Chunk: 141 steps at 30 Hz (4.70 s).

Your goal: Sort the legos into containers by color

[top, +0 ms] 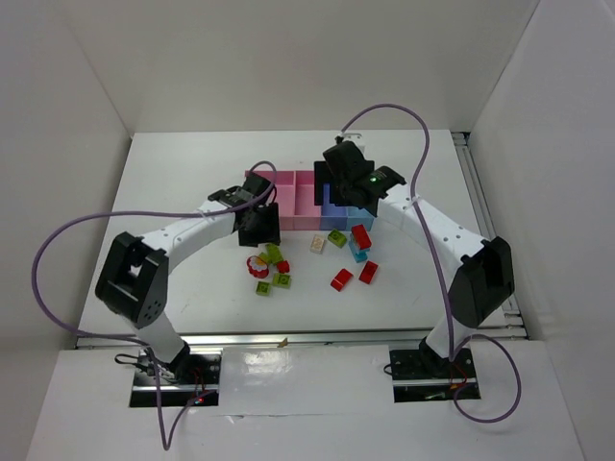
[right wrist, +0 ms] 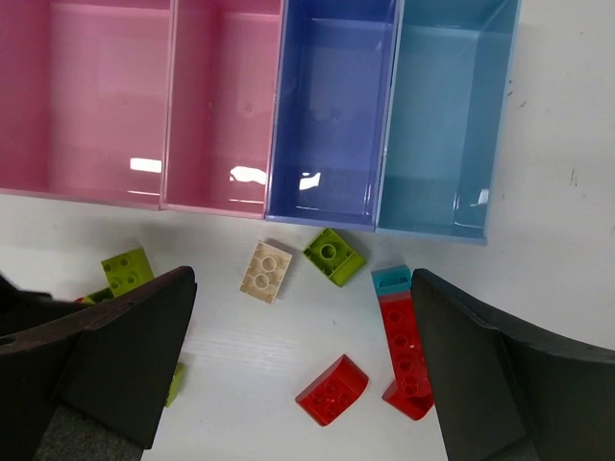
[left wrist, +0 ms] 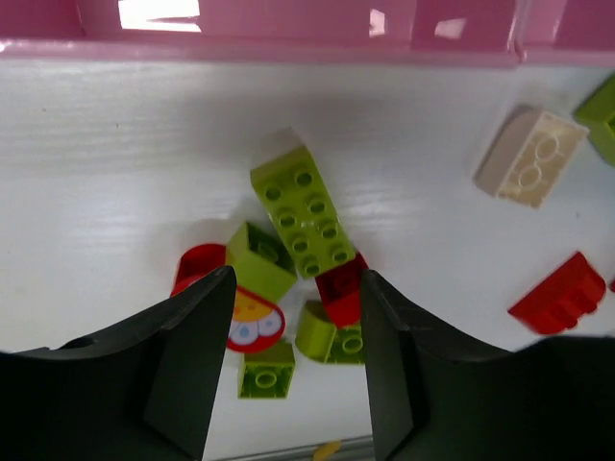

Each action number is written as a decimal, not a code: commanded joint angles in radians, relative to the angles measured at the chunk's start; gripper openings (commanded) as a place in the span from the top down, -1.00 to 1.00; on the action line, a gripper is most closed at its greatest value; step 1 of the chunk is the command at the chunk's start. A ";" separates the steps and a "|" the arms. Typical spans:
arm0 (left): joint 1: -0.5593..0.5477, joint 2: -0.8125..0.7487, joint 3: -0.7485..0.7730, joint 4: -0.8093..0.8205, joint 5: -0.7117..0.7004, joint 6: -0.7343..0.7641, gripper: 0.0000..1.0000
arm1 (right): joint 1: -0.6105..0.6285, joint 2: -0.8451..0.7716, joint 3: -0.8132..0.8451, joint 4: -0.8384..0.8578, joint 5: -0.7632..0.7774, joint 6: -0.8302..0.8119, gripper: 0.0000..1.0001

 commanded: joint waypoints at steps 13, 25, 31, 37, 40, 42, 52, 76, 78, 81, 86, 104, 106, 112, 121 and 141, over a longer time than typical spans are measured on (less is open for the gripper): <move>-0.063 0.228 0.151 -0.072 -0.145 -0.083 -0.24 | -0.015 -0.003 0.026 -0.008 0.021 -0.016 -1.00; -0.083 0.268 0.143 -0.049 -0.113 -0.071 -0.26 | -0.015 -0.012 0.017 -0.017 0.030 -0.016 -1.00; -0.105 0.316 0.179 -0.040 -0.090 -0.034 -0.29 | -0.015 -0.012 0.017 -0.017 0.041 -0.016 -1.00; -0.138 0.288 0.225 -0.076 -0.090 -0.011 0.28 | -0.015 -0.003 0.017 -0.029 0.074 -0.016 -1.00; -0.138 0.225 0.239 -0.103 -0.099 0.001 0.46 | -0.015 -0.023 0.007 -0.029 0.103 -0.006 -1.00; -0.138 0.173 0.266 -0.133 -0.108 0.013 0.53 | -0.015 -0.039 -0.002 -0.020 0.122 0.015 -1.00; -0.030 0.168 0.510 -0.204 -0.156 0.073 0.61 | -0.024 -0.138 -0.048 -0.051 0.194 0.058 -1.00; -0.001 0.252 0.601 -0.200 -0.003 0.164 -0.63 | -0.024 -0.220 -0.190 -0.144 0.162 0.129 -1.00; -0.034 0.201 0.509 -0.190 0.046 0.173 -0.63 | -0.033 -0.220 -0.201 -0.144 0.162 0.138 -1.00; -0.088 0.188 0.443 -0.163 0.059 0.151 -0.57 | -0.033 -0.230 -0.227 -0.155 0.151 0.138 -1.00; -0.172 0.188 0.320 -0.078 0.077 0.157 -0.51 | -0.053 -0.239 -0.269 -0.181 0.163 0.178 -1.00; -0.290 -0.106 -0.082 -0.169 -0.076 0.010 -0.61 | -0.118 -0.305 -0.301 -0.152 0.125 0.179 -1.00; -0.290 -0.132 -0.129 -0.169 -0.102 -0.051 -0.58 | -0.118 -0.305 -0.301 -0.140 0.113 0.179 -1.00; -0.290 -0.097 -0.182 -0.190 -0.197 -0.171 -0.50 | -0.118 -0.286 -0.301 -0.129 0.102 0.170 -1.00; -0.224 -0.092 -0.263 -0.072 -0.154 -0.168 -0.43 | -0.118 -0.286 -0.301 -0.117 0.111 0.161 -1.00; -0.215 -0.051 0.006 -0.193 -0.134 -0.062 0.42 | -0.118 -0.268 -0.255 -0.140 0.142 0.152 -1.00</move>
